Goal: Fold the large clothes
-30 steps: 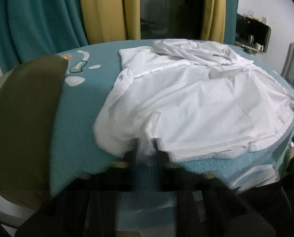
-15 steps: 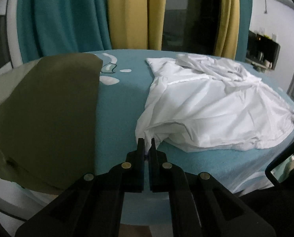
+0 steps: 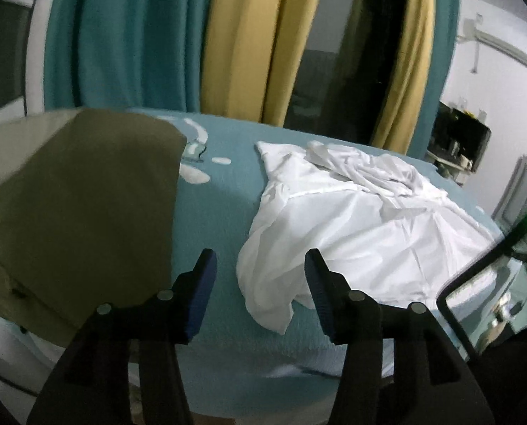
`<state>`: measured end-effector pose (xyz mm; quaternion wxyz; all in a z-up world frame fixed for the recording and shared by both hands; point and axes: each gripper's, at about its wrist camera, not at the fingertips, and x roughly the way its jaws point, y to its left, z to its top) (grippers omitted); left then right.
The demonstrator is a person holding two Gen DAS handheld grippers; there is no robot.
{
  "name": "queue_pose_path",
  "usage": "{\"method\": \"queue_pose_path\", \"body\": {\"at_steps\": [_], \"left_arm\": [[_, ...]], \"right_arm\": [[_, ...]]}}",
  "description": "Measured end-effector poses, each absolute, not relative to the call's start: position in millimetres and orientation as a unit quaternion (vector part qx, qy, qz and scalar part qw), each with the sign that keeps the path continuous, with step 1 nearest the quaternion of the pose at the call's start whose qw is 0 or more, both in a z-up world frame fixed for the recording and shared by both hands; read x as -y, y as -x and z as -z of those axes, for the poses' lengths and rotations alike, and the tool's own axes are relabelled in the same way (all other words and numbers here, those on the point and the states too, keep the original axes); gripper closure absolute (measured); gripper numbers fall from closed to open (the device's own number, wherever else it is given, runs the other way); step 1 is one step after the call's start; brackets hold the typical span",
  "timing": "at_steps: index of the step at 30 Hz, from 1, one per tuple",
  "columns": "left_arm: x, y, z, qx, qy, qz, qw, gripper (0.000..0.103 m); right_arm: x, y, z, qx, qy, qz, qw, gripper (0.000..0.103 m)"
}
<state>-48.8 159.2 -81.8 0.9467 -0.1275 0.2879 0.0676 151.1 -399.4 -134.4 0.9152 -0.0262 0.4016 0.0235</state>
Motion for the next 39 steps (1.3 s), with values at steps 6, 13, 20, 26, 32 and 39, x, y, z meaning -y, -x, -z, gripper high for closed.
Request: {"method": "queue_pose_path", "body": {"at_steps": [6, 13, 20, 26, 32, 39], "left_arm": [[-170, 14, 110, -0.339, 0.201, -0.098, 0.914, 0.042], [-131, 5, 127, -0.394, 0.047, -0.115, 0.911, 0.037], [-129, 15, 125, -0.393, 0.039, -0.103, 0.913, 0.049], [-119, 13, 123, -0.398, 0.007, -0.072, 0.915, 0.097], [-124, 23, 107, -0.371, -0.002, -0.089, 0.924, 0.097], [-125, 21, 76, -0.334, -0.010, -0.091, 0.938, 0.097]], "right_arm": [[399, -151, 137, -0.402, 0.019, -0.022, 0.915, 0.100], [401, -147, 135, -0.388, 0.015, -0.029, 0.921, 0.100], [401, -149, 146, -0.393, 0.020, -0.031, 0.919, 0.100], [402, -148, 154, -0.387, 0.023, -0.030, 0.921, 0.098], [402, -147, 153, -0.386, 0.020, -0.033, 0.922, 0.099], [399, -143, 126, -0.352, 0.030, -0.032, 0.935, 0.100]]}}
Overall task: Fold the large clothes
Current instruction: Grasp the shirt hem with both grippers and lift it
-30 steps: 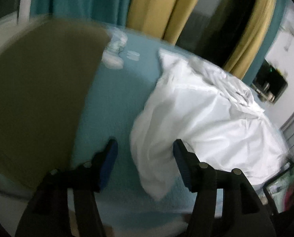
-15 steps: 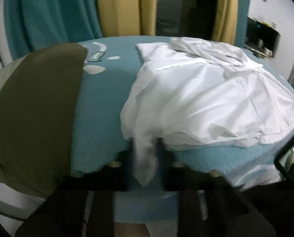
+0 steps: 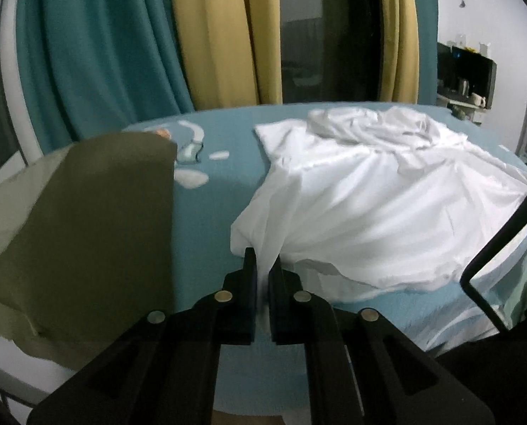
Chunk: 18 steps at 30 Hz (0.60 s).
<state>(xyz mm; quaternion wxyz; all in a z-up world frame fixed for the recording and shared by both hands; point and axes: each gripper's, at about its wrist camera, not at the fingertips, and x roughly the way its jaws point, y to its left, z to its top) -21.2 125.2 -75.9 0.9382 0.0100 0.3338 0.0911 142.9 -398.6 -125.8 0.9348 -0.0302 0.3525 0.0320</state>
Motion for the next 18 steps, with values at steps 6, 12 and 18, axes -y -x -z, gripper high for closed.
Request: {"method": "queue_pose_path", "body": {"at_steps": [6, 12, 18], "left_arm": [[-130, 15, 49, -0.299, -0.004, -0.083, 0.951, 0.097], [-132, 0, 29, -0.272, -0.023, -0.082, 0.958, 0.097], [-137, -9, 16, -0.259, -0.027, -0.080, 0.962, 0.097]], "right_arm": [[393, -143, 90, -0.314, 0.027, -0.043, 0.948, 0.100], [384, -151, 62, -0.279, 0.018, -0.059, 0.958, 0.100], [383, -162, 46, -0.257, 0.011, -0.061, 0.965, 0.100]]}}
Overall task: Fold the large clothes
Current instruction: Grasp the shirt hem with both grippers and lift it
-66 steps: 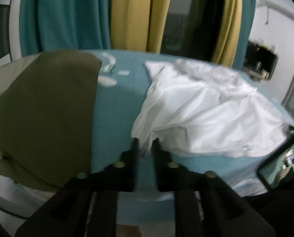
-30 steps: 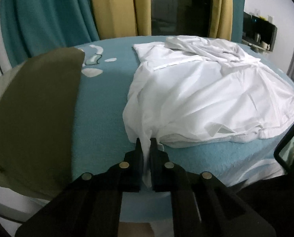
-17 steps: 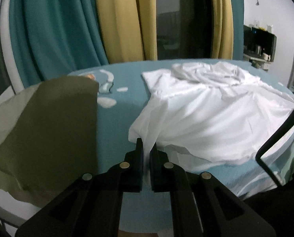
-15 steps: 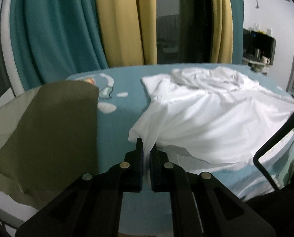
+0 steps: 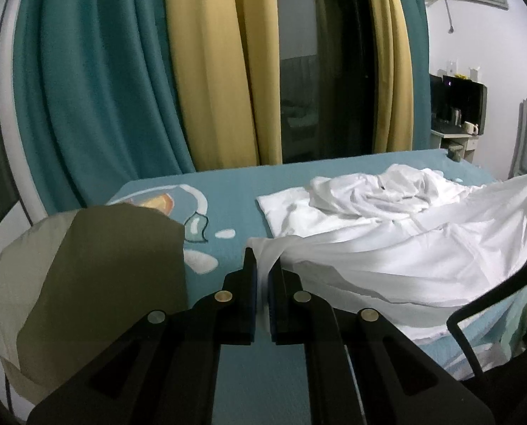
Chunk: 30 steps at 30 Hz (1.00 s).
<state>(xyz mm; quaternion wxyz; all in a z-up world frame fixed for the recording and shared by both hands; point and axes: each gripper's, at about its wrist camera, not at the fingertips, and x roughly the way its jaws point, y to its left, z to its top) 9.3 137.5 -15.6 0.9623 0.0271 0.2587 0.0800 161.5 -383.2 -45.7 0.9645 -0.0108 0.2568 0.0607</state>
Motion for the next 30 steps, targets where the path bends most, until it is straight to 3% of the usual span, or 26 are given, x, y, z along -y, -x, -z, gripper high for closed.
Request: {"method": "queue_pose_path", "body": {"at_steps": [14, 30], "left_arm": [[-161, -79, -9, -0.230, -0.054, -0.088, 0.968, 0.097], [-199, -202, 4, -0.277, -0.048, -0.082, 0.956, 0.097]], "right_arm": [[365, -229, 14, -0.230, 0.048, -0.063, 0.970, 0.100], [342, -371, 41, -0.283, 0.043, -0.084, 0.954, 0.100]]}}
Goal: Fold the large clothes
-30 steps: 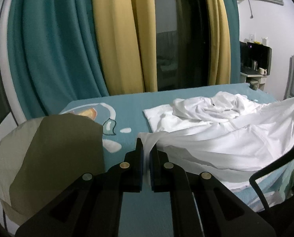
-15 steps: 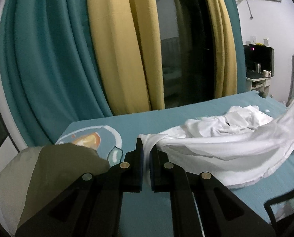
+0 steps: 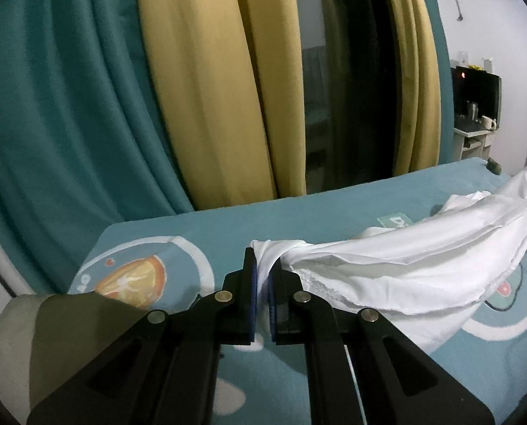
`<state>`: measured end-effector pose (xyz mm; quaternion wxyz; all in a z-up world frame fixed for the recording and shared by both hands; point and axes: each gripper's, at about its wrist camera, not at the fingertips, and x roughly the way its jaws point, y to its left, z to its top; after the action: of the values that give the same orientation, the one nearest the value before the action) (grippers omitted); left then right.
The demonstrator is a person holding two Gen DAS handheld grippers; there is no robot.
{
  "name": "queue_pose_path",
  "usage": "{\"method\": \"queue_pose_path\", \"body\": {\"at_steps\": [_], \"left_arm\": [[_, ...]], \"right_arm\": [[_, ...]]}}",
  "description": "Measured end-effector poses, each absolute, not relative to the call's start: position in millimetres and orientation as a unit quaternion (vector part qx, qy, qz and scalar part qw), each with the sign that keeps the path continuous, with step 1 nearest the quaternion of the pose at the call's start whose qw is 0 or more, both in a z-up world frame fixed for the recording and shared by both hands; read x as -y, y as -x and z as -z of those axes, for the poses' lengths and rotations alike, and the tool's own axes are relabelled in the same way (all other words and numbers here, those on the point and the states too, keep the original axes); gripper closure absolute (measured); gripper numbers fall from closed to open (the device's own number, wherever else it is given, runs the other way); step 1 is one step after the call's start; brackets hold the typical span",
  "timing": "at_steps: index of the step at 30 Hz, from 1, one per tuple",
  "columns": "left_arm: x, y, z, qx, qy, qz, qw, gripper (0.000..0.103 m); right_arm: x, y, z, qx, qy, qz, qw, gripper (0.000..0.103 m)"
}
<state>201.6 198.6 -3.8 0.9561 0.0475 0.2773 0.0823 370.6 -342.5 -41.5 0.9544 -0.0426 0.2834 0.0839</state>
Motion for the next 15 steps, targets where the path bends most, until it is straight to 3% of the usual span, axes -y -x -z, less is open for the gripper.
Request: {"method": "queue_pose_path", "body": {"at_steps": [15], "left_arm": [[-243, -318, 88, -0.401, 0.071, -0.067, 0.911, 0.097]], "right_arm": [[320, -482, 125, -0.409, 0.045, -0.086, 0.907, 0.100]]}}
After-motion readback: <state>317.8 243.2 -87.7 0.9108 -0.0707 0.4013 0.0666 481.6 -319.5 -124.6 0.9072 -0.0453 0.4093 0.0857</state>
